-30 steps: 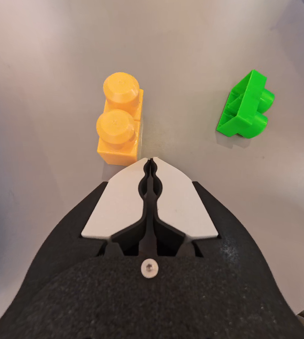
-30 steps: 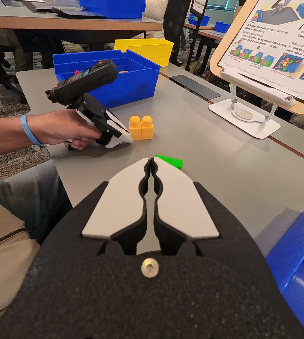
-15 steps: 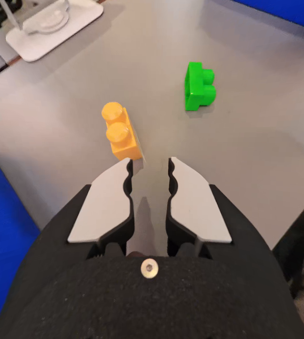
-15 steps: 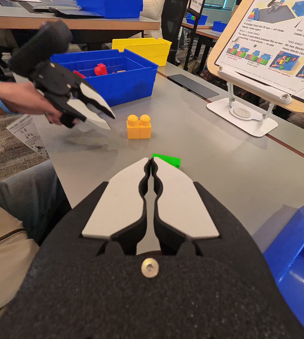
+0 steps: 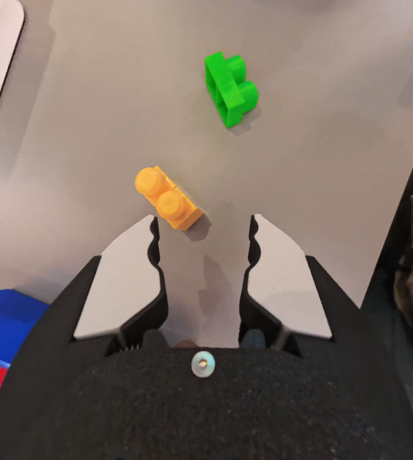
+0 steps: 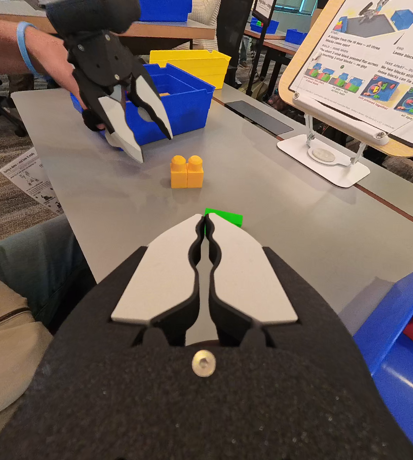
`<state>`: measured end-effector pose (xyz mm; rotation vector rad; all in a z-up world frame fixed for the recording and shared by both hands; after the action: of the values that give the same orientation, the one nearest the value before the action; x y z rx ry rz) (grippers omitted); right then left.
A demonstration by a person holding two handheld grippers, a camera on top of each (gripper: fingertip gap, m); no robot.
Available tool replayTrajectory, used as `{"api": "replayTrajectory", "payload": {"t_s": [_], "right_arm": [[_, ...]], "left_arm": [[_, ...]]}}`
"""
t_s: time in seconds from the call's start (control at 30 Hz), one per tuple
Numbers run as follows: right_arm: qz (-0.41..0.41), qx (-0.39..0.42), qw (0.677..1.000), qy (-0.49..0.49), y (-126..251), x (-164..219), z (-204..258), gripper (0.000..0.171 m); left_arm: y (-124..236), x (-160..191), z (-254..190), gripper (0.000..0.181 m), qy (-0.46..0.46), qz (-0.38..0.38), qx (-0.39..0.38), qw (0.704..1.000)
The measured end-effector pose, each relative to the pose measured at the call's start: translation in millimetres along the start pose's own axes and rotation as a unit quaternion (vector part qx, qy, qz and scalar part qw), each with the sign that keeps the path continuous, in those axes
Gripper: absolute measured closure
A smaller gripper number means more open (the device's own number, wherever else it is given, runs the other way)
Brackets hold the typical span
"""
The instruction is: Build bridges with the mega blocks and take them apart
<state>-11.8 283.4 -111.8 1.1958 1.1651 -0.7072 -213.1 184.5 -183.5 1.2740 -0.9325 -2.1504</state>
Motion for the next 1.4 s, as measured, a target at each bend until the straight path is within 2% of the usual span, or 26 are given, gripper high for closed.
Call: {"api": "replayTrajectory", "payload": {"t_s": [0.13,0.37,0.5,0.8,1.17,1.4], "right_arm": [[0.001,0.001,1.0,-0.002,0,2,-2,0.171],[0.009,0.001,1.0,-0.003,-4,7,-3,0.171],[0.016,0.002,1.0,0.0,-5,8,-1,0.171],[0.026,-0.012,1.0,-0.005,-16,13,2,0.171],[0.028,-0.023,0.999,-0.026,-26,15,0,0.171],[0.041,-0.025,0.998,-0.029,-34,15,-3,0.171]], "left_arm": [[1,2,15,0.099,-0.122,0.024,-0.039,0.991],[-18,-5,24,0.102,-0.17,0.005,0.073,0.983],[-41,9,28,0.099,-0.233,0.028,0.087,0.968],[-61,11,39,0.093,-0.259,0.008,0.119,0.958],[-69,10,19,0.092,-0.295,-0.041,0.177,0.938],[-81,14,25,0.085,-0.271,-0.021,0.208,0.94]]}}
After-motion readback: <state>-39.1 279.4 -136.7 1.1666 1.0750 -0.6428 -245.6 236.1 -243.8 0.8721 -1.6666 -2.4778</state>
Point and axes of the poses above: each gripper's, where its closed fingertips meet, y back along the fingers, x out of its underside, z = x × y across the jaws, the point moved 1 cm from there along y, back along the fingers, and after that the axes turned 12 degrees about -x, right-handed, at the moved point
